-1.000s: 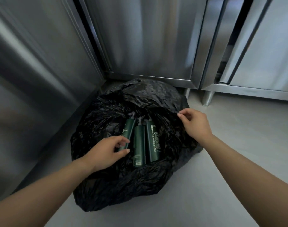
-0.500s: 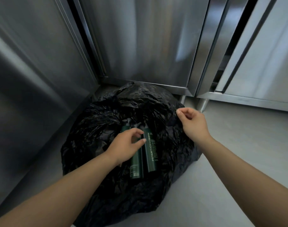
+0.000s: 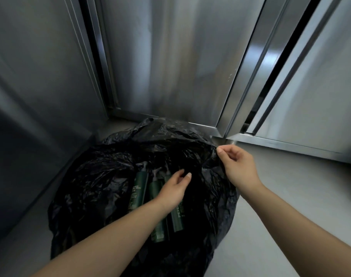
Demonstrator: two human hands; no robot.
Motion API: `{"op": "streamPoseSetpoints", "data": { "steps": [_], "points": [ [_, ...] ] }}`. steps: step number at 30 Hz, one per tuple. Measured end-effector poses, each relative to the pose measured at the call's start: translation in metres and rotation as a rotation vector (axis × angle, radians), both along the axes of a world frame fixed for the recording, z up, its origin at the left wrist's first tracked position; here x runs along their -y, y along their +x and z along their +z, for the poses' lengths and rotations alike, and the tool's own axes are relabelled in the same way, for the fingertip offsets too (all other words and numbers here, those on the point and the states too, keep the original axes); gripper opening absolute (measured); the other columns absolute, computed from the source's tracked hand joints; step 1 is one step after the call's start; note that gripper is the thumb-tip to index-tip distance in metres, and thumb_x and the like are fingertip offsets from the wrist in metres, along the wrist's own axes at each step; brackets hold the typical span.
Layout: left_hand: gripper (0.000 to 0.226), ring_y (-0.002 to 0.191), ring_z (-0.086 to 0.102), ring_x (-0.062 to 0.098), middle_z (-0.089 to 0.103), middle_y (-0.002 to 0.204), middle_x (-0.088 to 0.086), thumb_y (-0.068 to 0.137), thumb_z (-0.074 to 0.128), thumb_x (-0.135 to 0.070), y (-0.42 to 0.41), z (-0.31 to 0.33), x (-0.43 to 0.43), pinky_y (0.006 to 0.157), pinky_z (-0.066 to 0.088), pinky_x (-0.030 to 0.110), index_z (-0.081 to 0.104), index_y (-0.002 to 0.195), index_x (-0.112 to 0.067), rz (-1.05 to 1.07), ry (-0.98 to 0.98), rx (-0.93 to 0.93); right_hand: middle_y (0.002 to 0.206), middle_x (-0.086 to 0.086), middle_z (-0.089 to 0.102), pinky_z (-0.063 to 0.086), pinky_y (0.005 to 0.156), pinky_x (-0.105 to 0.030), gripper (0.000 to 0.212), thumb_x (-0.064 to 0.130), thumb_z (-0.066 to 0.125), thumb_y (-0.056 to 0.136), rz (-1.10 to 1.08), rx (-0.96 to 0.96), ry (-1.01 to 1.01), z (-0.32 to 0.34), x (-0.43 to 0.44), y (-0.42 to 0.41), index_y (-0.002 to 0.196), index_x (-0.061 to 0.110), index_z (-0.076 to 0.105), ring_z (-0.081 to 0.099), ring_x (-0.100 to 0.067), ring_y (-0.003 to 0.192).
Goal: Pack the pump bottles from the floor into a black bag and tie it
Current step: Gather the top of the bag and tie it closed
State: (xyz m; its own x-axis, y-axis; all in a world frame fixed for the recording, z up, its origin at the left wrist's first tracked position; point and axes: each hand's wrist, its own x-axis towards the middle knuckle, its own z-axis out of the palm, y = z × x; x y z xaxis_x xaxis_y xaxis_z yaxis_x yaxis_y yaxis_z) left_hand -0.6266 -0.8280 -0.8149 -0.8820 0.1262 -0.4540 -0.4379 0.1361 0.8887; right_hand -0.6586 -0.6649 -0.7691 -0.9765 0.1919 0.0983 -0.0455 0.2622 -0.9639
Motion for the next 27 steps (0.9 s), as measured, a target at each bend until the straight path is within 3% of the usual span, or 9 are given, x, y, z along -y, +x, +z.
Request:
{"op": "streamPoseSetpoints", "data": {
  "steps": [2, 4, 7, 10, 12, 14, 18, 24, 27],
  "points": [
    [0.057, 0.125, 0.047, 0.023, 0.042, 0.145, 0.002, 0.094, 0.041, -0.046, 0.001, 0.003, -0.011, 0.090, 0.042, 0.037, 0.023, 0.146, -0.029, 0.013, 0.119, 0.103, 0.078, 0.001, 0.072, 0.052, 0.081, -0.035, 0.013, 0.024, 0.063, 0.087, -0.011, 0.013, 0.020, 0.001, -0.006, 0.002, 0.075, 0.023, 0.067, 0.065, -0.013, 0.075],
    [0.060, 0.118, 0.052, 0.023, 0.046, 0.143, 0.004, 0.094, 0.042, -0.047, 0.007, 0.006, -0.021, 0.087, 0.045, 0.038, 0.020, 0.147, -0.030, 0.000, 0.219, 0.190, 0.080, 0.000, 0.072, 0.052, 0.081, -0.036, 0.012, 0.024, 0.063, 0.087, -0.008, 0.021, 0.044, 0.002, -0.012, 0.004, 0.076, 0.023, 0.067, 0.065, -0.014, 0.076],
    [0.059, 0.096, 0.061, 0.017, 0.061, 0.122, 0.001, 0.093, 0.044, -0.047, 0.015, 0.008, -0.034, 0.078, 0.050, 0.035, 0.023, 0.145, -0.029, 0.008, 0.354, 0.246, 0.080, 0.000, 0.072, 0.052, 0.078, -0.034, 0.012, 0.023, 0.063, 0.087, 0.010, 0.033, 0.052, 0.002, -0.021, 0.007, 0.076, 0.022, 0.067, 0.065, -0.014, 0.075],
    [0.057, 0.087, 0.064, 0.016, 0.064, 0.101, -0.001, 0.090, 0.057, -0.033, 0.019, 0.010, -0.037, 0.069, 0.054, 0.033, 0.034, 0.141, -0.022, 0.139, 0.461, 0.240, 0.077, 0.004, 0.070, 0.050, 0.070, -0.022, 0.012, 0.024, 0.063, 0.087, 0.044, 0.033, 0.097, -0.003, -0.026, 0.005, 0.076, 0.024, 0.067, 0.062, -0.010, 0.070],
    [0.059, 0.086, 0.065, 0.016, 0.062, 0.104, 0.002, 0.086, 0.064, -0.023, 0.024, 0.011, -0.035, 0.066, 0.056, 0.031, 0.037, 0.138, -0.022, 0.183, 0.463, 0.213, 0.076, 0.006, 0.069, 0.047, 0.064, -0.013, 0.013, 0.023, 0.063, 0.087, 0.048, 0.023, 0.105, -0.004, -0.026, 0.002, 0.075, 0.025, 0.066, 0.061, -0.007, 0.068],
    [0.059, 0.092, 0.062, 0.013, 0.059, 0.108, 0.000, 0.085, 0.065, -0.025, 0.030, 0.011, -0.032, 0.066, 0.055, 0.029, 0.038, 0.138, -0.023, 0.157, 0.337, 0.169, 0.075, 0.005, 0.068, 0.046, 0.062, -0.007, 0.015, 0.020, 0.063, 0.088, 0.048, 0.008, 0.063, -0.003, -0.021, -0.001, 0.074, 0.025, 0.065, 0.061, -0.005, 0.068],
    [0.055, 0.089, 0.053, 0.002, 0.056, 0.102, -0.015, 0.088, 0.059, -0.037, 0.032, 0.010, -0.034, 0.067, 0.049, 0.027, 0.037, 0.138, -0.027, 0.151, 0.222, 0.136, 0.078, 0.001, 0.069, 0.048, 0.067, -0.011, 0.016, 0.017, 0.062, 0.089, 0.114, 0.002, -0.053, -0.001, -0.005, -0.004, 0.075, 0.024, 0.065, 0.062, -0.004, 0.070],
    [0.045, 0.103, 0.062, 0.023, 0.063, 0.125, 0.007, 0.094, 0.042, -0.044, 0.017, 0.019, -0.053, 0.079, 0.052, 0.036, 0.054, 0.128, -0.018, 0.207, 0.667, 0.299, 0.080, 0.000, 0.071, 0.051, 0.075, -0.021, 0.012, 0.018, 0.062, 0.088, 0.145, -0.009, -0.073, -0.003, -0.011, 0.004, 0.078, 0.023, 0.066, 0.064, -0.009, 0.076],
    [0.039, 0.103, 0.065, 0.024, 0.065, 0.120, 0.013, 0.093, 0.052, -0.025, 0.013, 0.021, -0.062, 0.080, 0.053, 0.033, 0.051, 0.130, -0.011, 0.300, 0.686, 0.151, 0.077, 0.003, 0.070, 0.050, 0.071, -0.018, 0.013, 0.018, 0.063, 0.088, 0.121, -0.008, -0.036, -0.003, -0.023, 0.007, 0.077, 0.024, 0.066, 0.064, -0.006, 0.072]
  ]
}}
